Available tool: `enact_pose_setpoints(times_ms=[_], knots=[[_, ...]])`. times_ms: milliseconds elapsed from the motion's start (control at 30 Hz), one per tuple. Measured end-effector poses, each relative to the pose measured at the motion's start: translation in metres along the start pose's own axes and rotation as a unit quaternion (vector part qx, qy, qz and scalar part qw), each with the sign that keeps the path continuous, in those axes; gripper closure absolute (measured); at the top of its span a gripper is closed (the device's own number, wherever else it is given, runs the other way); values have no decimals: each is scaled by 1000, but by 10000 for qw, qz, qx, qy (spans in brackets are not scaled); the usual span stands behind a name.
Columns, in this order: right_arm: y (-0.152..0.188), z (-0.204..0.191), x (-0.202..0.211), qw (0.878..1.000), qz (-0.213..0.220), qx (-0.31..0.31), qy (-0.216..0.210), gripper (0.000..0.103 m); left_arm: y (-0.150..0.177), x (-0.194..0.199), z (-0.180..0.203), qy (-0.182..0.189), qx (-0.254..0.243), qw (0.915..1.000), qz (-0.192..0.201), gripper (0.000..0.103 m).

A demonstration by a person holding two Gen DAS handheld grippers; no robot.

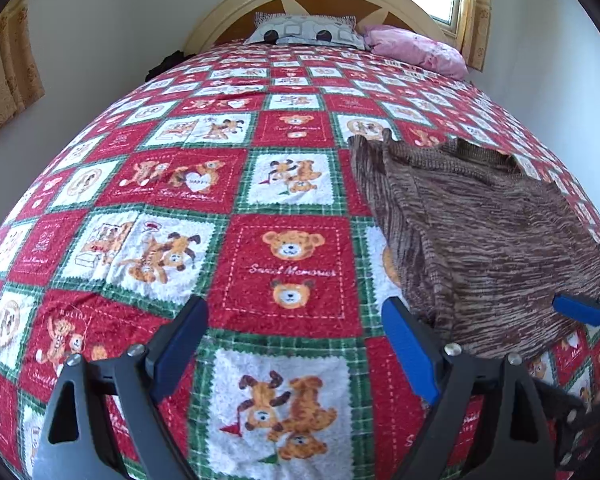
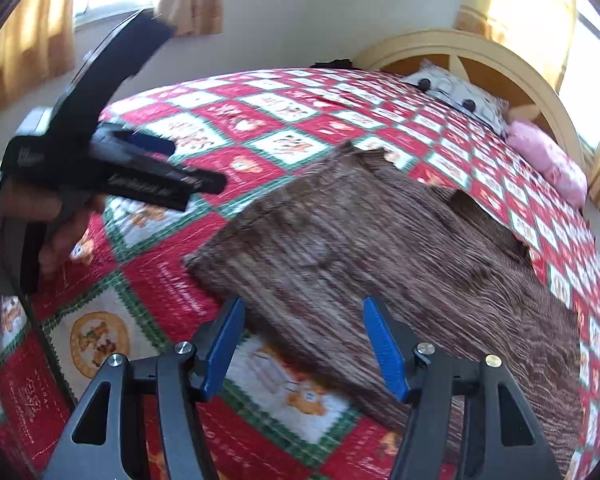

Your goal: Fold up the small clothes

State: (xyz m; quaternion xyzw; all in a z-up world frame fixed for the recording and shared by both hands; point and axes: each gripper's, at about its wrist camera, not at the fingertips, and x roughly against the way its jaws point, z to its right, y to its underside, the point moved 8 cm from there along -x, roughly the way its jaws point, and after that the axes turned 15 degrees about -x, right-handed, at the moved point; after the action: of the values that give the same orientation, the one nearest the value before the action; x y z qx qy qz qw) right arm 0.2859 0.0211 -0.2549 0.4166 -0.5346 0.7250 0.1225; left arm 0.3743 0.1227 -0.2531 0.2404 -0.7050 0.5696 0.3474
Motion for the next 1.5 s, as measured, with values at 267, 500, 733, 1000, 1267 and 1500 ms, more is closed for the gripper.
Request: enact_pose_setpoints(times_ms=[267, 500, 733, 1000, 1267, 1500], knots=[[8, -37, -9, 9980, 69, 624, 42, 40, -10, -6, -24, 484, 291, 9983, 118, 12], [-2, -52, -25, 9960, 238, 831, 235, 40, -28, -17, -23, 890, 274, 9954, 223, 12], [-2, -51, -33, 9986, 97, 518, 10, 68, -54, -32, 2, 1242, -85, 9917, 335, 12], [-2, -49, -35, 9991, 130, 384, -86, 70, -84, -58, 27, 1364, -350, 9895, 336, 14], [-2, -48, -35, 9992, 165, 327, -154, 72, -100, -86, 39, 1440, -410, 9886, 170, 35], [-7, -37, -32, 9993, 215, 70, -294, 94, -103, -86, 44, 1714, -275, 9845, 232, 92]])
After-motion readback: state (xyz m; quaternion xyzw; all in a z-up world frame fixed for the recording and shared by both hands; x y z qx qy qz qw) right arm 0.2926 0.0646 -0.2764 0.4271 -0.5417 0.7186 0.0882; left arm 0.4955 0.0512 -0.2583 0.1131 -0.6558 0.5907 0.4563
